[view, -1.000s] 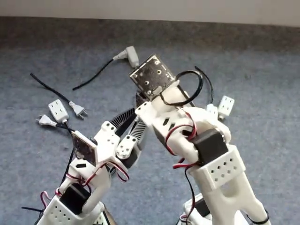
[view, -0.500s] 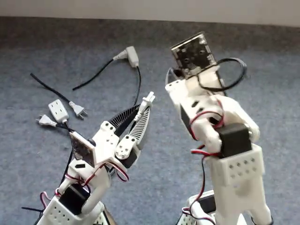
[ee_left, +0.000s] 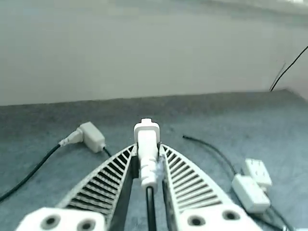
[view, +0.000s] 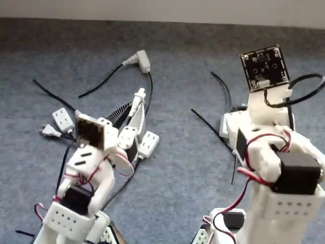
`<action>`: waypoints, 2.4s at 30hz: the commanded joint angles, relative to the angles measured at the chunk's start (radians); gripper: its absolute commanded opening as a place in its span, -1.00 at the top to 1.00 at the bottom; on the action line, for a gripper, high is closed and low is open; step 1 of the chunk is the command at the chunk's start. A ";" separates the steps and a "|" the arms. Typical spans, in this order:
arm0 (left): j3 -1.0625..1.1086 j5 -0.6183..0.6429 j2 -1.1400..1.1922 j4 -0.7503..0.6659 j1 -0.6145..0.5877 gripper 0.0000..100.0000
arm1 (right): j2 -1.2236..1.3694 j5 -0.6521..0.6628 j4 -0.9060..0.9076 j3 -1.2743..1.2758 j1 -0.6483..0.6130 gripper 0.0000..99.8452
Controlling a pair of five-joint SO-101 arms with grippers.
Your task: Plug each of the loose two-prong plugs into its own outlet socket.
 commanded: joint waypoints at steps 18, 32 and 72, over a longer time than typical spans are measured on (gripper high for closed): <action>-1.356 0.037 1.193 1.092 -0.171 0.99 | 0.002 -0.276 0.065 0.763 0.437 0.98; -1.365 0.749 1.075 1.344 -0.056 0.99 | 0.002 -0.394 -0.303 1.070 0.463 0.98; -0.591 1.381 1.069 0.427 0.091 0.99 | 0.012 -0.525 -0.599 1.311 0.395 0.98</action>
